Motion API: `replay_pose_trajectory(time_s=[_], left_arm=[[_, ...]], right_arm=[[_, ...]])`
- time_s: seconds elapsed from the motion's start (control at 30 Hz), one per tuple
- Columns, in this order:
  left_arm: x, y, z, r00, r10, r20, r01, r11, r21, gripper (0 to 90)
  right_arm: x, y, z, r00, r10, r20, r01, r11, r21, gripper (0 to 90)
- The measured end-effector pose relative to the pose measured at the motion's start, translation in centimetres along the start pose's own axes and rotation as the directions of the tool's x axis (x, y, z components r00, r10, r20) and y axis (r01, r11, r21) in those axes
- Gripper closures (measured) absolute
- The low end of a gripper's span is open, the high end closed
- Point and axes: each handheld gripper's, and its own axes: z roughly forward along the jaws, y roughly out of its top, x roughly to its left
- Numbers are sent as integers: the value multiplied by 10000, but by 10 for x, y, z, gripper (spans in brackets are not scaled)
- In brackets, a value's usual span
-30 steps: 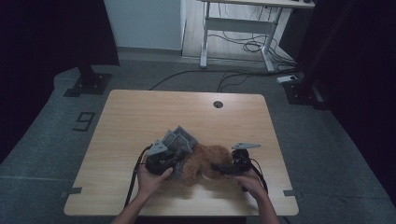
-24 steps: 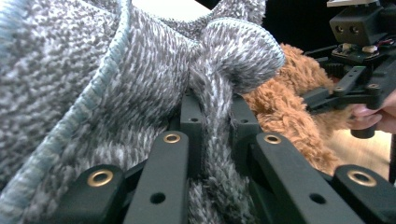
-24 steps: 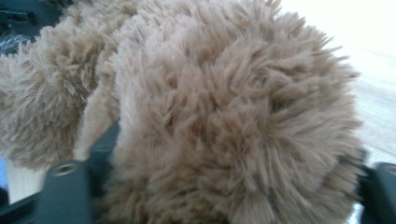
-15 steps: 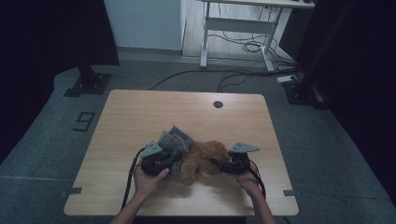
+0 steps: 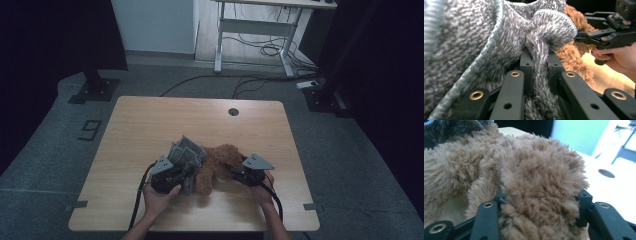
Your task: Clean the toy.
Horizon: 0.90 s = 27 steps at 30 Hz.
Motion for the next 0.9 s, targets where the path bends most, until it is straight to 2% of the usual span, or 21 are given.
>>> replay_pose_trajectory(time_s=[0.07,0.17,0.3,0.37,0.43,0.5,0.57,0.67,0.8,0.9], left_arm=[[3,7,6,9999,-115,-96,116,9999,103,789],[7,13,15,9996,-94,-259,97,9999,105,789],[4,11,16,9999,-12,-155,15,9999,150,789],[2,11,12,9999,-162,15,162,9996,242,787],[-1,16,8,9995,-300,127,296,9991,315,783],[-9,26,4,10000,67,24,-67,9996,286,782],[-17,41,4,9990,453,49,-454,9987,231,781],[-32,64,11,9954,946,136,-949,9953,186,781],[-51,88,40,9893,1428,301,-1444,9877,600,781],[-67,92,67,9826,1810,419,-1845,9771,1060,780]], right_arm=[[1,3,2,9989,-194,428,198,9998,-85,496],[-3,3,7,9975,3,705,6,9999,-125,496],[-10,-4,8,9982,404,454,-397,9991,-153,487],[-11,-7,6,9983,529,246,-526,9986,-105,481],[-9,-9,3,9988,456,152,-455,9989,-96,479],[-6,-12,0,9989,446,116,-444,9989,-178,480],[-5,-15,-3,9980,634,25,-633,9977,-232,478],[-3,-16,-7,9983,577,-72,-578,9981,-230,472],[-3,-18,-8,9985,522,-172,-527,9982,-282,466],[-4,-20,-9,9976,635,-271,-644,9973,-345,460]])
